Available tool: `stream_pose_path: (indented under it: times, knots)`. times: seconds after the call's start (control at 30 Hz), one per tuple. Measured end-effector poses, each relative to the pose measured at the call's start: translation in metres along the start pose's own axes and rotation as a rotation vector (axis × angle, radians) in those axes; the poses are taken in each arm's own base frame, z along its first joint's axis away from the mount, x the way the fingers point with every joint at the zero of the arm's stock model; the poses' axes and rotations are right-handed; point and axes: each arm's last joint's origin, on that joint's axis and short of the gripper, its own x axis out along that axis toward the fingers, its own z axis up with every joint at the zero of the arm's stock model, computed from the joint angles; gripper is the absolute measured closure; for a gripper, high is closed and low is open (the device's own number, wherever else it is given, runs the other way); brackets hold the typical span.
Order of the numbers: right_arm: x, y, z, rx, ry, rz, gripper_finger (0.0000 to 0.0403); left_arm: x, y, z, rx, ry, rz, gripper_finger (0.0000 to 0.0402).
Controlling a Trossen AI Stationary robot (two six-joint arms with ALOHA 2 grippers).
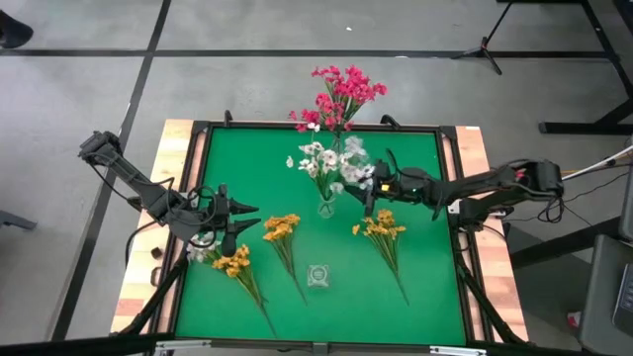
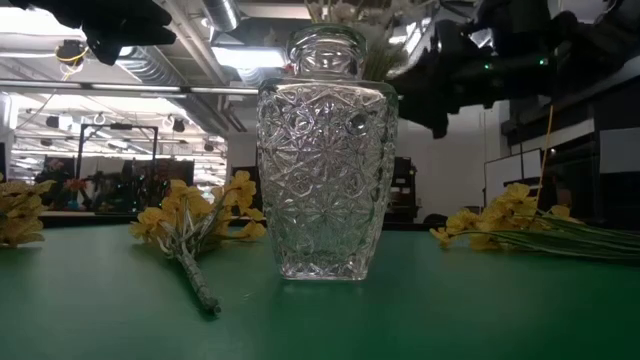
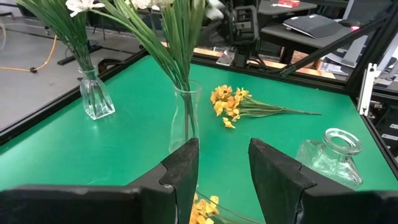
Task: Sort flowers into vase by color
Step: Put the right white flowers into the middle transparent vase, then put the white flowers into the middle transparent vase
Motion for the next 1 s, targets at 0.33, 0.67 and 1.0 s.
stream_pose_path:
  times: [0.33,0.67,1.0]
  knots:
    - [-0.023,0.002,0.004,0.089,0.176,0.005,0.0208,0.0,-0.002,0.0,-0.005,0.023,-0.058,0.0264]
    - [-0.041,0.004,0.012,0.118,0.221,0.016,0.0208,-0.01,-0.014,-0.014,-0.074,0.25,-0.37,0.0264]
    - [-0.042,0.004,0.011,0.126,0.247,0.024,0.0208,-0.005,-0.04,-0.049,0.008,0.438,-0.378,0.0264]
